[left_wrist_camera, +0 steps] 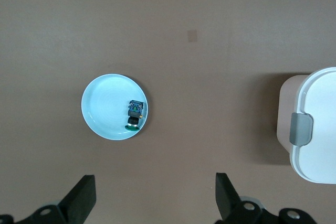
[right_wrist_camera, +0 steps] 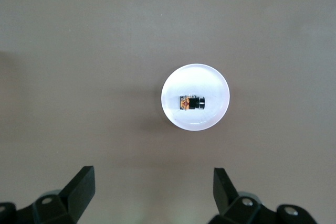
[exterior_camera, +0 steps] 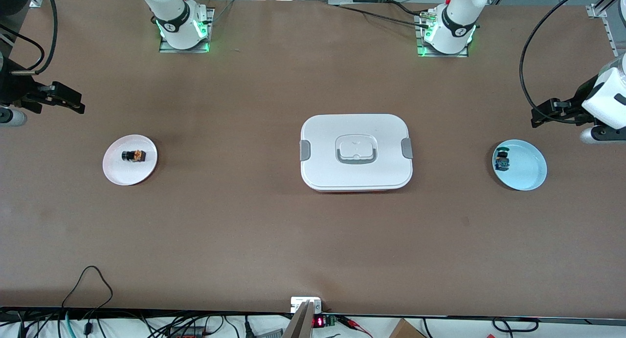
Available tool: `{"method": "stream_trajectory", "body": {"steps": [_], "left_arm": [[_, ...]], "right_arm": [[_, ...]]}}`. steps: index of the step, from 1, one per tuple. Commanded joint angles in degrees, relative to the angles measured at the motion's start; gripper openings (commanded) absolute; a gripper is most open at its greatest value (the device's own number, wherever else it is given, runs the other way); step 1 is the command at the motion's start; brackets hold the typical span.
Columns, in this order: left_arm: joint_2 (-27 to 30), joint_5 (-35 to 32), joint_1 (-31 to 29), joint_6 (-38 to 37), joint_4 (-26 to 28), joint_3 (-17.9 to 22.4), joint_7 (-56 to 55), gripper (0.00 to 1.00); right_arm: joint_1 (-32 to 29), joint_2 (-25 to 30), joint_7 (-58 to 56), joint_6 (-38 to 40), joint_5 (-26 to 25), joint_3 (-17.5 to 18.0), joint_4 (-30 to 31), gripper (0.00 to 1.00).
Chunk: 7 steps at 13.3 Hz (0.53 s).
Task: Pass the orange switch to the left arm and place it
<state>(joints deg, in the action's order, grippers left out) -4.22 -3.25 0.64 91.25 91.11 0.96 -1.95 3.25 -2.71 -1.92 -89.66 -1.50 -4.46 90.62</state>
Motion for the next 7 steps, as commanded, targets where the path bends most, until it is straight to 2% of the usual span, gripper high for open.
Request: {"method": "stream_trajectory", "body": {"steps": [1,7], "left_arm": [[-0.26,0.96,-0.12,-1.17,-1.29,0.09,-0.6,1.0],[-0.26,0.96,-0.12,-1.87,-1.29,0.01,-0.69,1.0]], "right_arm": [[0.09,0.07,1.13,1.23,0.27,-0.11,-1.84,1.0],[-0.17,-0.63,0.34,1.15,0.18,-0.11,-2.11,1.0]]}}
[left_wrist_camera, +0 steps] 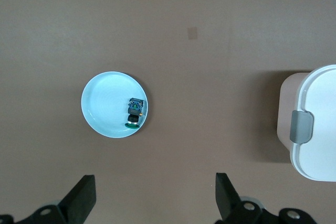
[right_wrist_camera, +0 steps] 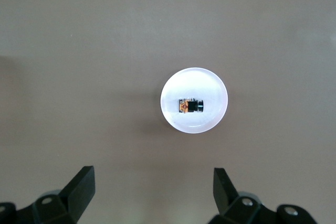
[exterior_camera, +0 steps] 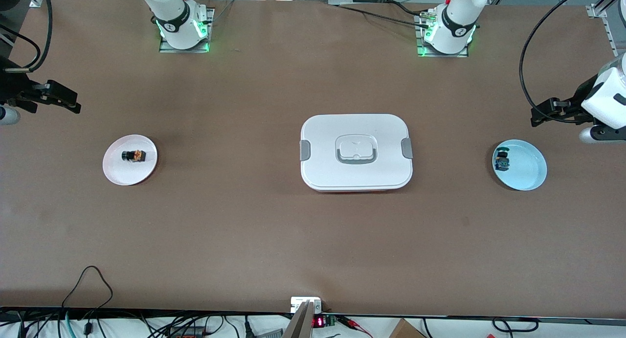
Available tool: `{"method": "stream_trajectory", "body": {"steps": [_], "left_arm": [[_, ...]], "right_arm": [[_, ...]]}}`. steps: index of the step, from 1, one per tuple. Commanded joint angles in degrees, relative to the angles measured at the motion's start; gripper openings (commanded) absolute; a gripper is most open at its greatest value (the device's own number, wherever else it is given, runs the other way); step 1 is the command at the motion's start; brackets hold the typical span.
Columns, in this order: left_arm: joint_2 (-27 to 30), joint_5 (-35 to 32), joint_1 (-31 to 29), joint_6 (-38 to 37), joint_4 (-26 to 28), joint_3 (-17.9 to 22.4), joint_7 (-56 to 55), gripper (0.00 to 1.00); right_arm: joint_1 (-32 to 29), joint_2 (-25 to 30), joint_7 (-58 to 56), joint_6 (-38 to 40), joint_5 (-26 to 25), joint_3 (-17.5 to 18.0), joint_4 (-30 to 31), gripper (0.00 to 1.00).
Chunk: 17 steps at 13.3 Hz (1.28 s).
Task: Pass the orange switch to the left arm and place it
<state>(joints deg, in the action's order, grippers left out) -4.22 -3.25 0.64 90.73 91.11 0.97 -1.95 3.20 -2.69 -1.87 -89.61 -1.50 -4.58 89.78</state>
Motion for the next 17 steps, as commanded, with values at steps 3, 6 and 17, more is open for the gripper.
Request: {"method": "stream_trajectory", "body": {"steps": [3,6,17], "left_arm": [[-0.26,0.96,-0.11,-1.34,-1.29,0.0,-0.69,1.0],[-0.26,0.96,-0.11,-1.34,-1.29,0.0,-0.77,1.0],[-0.26,0.96,-0.11,-1.34,-1.29,0.09,-0.77,1.0]], "right_arm": [[-0.56,-3.8,0.38,1.02,0.27,-0.25,-1.36,1.0],[-0.65,-4.77,0.99,0.76,-0.6,-0.52,-1.18,1.0],[-1.7,-17.15,0.12,-11.27,-1.04,-0.52,-0.92,1.0]]}}
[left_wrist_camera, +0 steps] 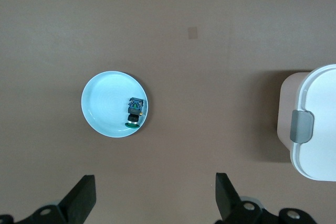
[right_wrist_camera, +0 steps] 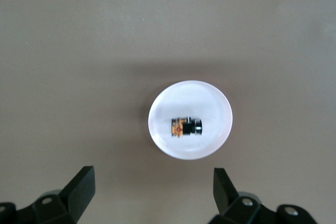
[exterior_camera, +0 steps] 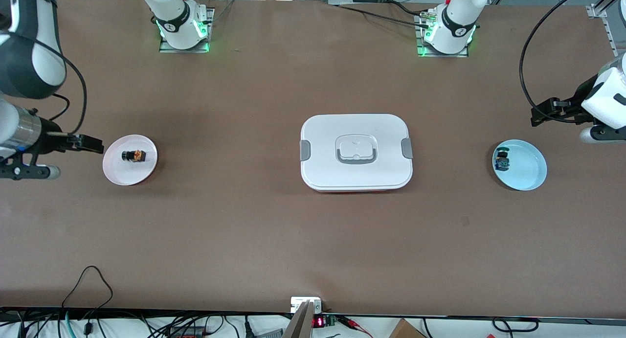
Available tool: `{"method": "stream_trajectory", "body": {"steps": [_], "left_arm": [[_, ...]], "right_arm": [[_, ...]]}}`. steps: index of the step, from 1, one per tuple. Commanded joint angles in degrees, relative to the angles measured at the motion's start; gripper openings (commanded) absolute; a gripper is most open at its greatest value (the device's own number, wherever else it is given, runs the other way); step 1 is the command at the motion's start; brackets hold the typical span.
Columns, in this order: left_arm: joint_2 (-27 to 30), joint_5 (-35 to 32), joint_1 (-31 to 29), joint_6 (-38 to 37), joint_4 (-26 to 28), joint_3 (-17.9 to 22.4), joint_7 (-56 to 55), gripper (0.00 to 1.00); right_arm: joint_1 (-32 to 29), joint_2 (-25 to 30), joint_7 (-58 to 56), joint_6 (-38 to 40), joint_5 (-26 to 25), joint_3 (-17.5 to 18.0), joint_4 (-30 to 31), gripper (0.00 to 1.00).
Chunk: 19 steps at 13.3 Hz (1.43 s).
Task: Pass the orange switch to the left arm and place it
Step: 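Lower the right gripper over the orange switch on the white plate, then close the right gripper on the orange switch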
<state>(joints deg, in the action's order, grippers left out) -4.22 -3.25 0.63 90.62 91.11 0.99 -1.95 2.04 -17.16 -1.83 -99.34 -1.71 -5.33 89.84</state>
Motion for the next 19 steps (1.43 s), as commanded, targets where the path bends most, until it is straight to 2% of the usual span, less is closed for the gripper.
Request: {"method": "stream_trajectory", "body": {"steps": [1,8,14,19], "left_arm": [[-0.26,0.96,-0.1,-1.24,-1.29,0.07,-0.77,1.0],[-0.35,1.05,-0.1,-1.24,-1.29,0.07,-0.77,1.0],[-0.35,0.96,-0.19,-1.24,-1.29,0.07,-0.77,1.0],[-0.35,0.96,-0.19,-1.24,-1.29,0.07,-0.77,1.0]], "right_arm": [[-0.9,-3.66,-0.02,-3.82,-1.1,0.32,0.06,1.0],[-3.8,-3.23,-1.07,-28.94,-1.27,0.32,20.88,1.0],[-4.06,-4.64,-1.25,-39.34,-1.1,0.32,30.12,1.0],[-5.74,-5.87,-1.95,-41.2,-1.27,0.32,31.1,1.0]]}}
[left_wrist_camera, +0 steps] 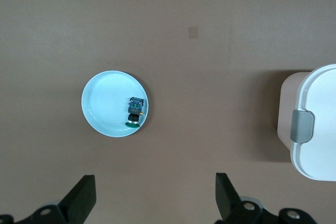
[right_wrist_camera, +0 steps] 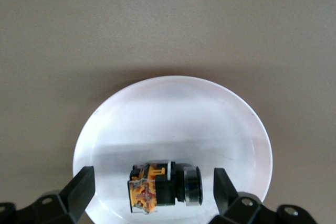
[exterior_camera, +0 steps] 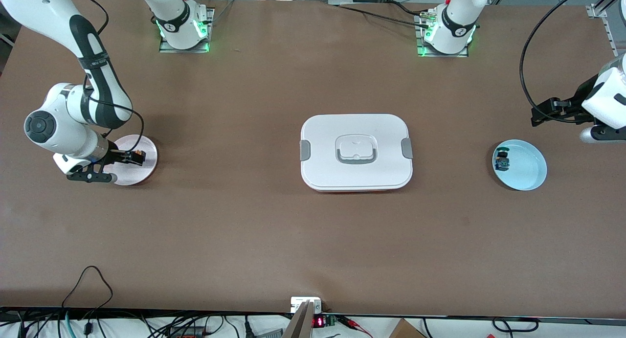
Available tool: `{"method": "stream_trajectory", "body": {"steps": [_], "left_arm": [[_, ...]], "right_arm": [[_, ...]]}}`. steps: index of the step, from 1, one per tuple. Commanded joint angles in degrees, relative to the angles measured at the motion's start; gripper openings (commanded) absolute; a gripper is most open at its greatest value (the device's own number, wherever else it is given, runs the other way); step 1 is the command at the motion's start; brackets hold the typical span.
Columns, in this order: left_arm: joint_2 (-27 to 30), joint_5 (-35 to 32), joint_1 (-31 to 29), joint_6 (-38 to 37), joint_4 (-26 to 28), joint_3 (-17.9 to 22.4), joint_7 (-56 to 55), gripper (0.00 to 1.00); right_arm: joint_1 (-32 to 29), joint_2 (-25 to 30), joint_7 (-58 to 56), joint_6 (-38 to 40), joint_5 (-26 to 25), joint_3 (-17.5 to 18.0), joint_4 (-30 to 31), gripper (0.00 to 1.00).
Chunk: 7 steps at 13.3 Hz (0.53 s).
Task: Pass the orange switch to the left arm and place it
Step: 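Close the right gripper on the orange switch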
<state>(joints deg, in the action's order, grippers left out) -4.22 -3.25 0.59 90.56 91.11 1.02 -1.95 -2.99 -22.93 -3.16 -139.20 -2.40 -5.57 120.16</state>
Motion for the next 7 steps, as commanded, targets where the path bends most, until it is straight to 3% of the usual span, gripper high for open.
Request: {"method": "stream_trajectory", "body": {"steps": [1,5,7], "left_arm": [[-0.35,0.96,-0.15,-1.17,-1.28,0.03,-0.77,1.0],[-0.35,0.96,-0.15,-1.17,-1.28,0.03,-0.77,1.0],[-0.35,0.96,-0.15,-1.26,-1.28,0.03,-0.77,1.0]], "right_arm": [[-0.79,-0.53,-0.54,-1.42,-0.58,0.56,1.3,1.0],[-0.7,-1.24,-0.71,-3.0,-0.58,0.47,3.15,1.0],[-0.7,-1.41,-1.15,-3.0,-3.03,0.56,3.15,1.0]]}}
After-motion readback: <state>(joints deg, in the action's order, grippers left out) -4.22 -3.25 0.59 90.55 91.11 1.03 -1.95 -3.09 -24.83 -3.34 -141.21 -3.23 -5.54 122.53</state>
